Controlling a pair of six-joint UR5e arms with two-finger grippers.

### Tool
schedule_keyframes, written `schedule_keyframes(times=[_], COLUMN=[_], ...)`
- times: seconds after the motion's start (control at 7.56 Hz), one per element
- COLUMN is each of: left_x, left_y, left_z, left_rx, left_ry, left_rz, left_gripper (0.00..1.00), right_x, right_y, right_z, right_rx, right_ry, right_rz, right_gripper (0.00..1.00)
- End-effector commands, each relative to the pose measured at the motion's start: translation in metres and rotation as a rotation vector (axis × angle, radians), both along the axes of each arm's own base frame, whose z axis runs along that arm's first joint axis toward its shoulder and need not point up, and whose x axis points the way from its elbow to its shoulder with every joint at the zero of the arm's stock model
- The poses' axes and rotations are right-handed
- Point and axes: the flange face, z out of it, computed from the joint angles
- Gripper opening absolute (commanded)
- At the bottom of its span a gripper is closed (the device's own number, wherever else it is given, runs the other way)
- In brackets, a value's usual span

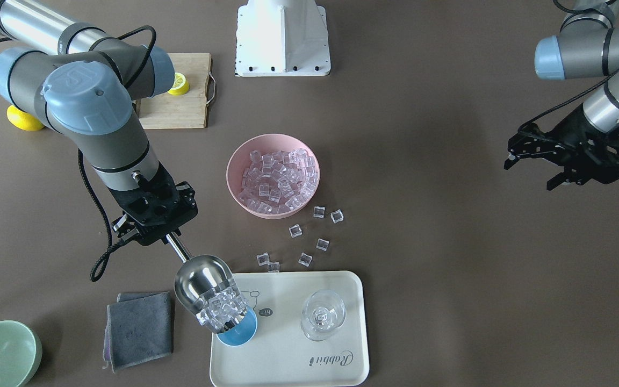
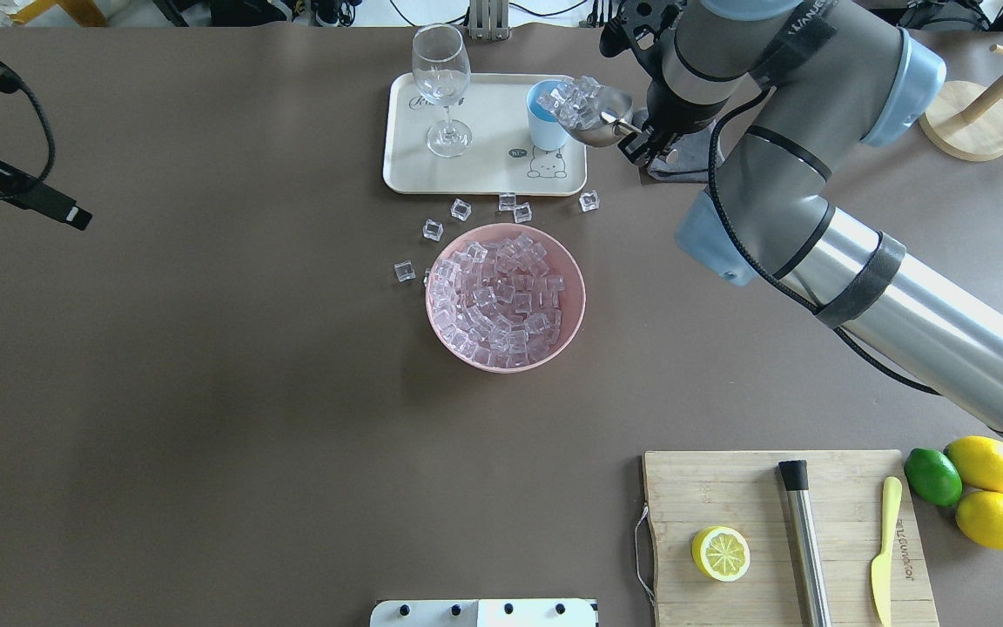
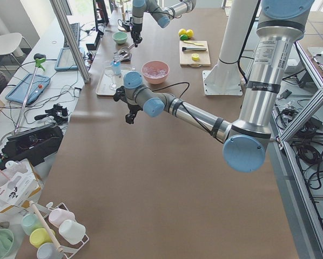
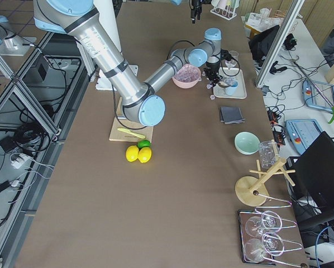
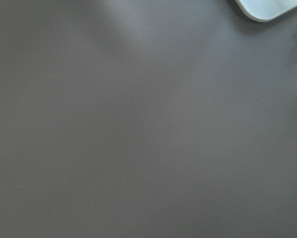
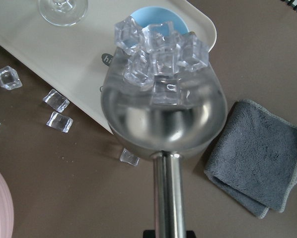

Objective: Put ice in cup with scoop
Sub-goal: 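Tilt the scoop over the light-blue cup to pour the ice in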

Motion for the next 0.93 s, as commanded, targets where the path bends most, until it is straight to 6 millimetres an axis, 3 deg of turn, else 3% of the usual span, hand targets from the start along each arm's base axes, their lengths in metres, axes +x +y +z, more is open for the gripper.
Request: schedule_keyframes(times=[0.0, 0.26, 0.4, 0.66, 0.79], left_x=[-0.113, -0.169, -0.188, -0.223, -0.243], left_y=[-0.008, 0.002, 0.001, 0.005, 0.007], left_z=[0.045, 0.073, 0.082, 0.154, 0.159], left_rx=[-0.123, -0.176, -0.19, -0.115, -0.13], left_ry=[-0.005, -0.014, -0.017, -0.149, -0.183], left_rz=[-0.171, -0.269, -0.303, -0.24, -0.277], left_gripper=[0.99, 1.0, 1.0, 1.0, 1.0], right_x=[0.003, 0.023, 0.022, 0.02, 0.02], right_y=[-0.013, -0.029, -0.032, -0.035, -0.035], right_z=[-0.003, -0.006, -0.007, -0.014, -0.016], right_rx=[-0.02, -0.054, -0.057, -0.057, -0.055], right_ry=[0.051, 0.057, 0.058, 0.056, 0.055], right_rz=[-0.078, -0.111, -0.117, -0.118, -0.118], right_gripper=[0.0, 0.0, 0.0, 0.0, 0.0])
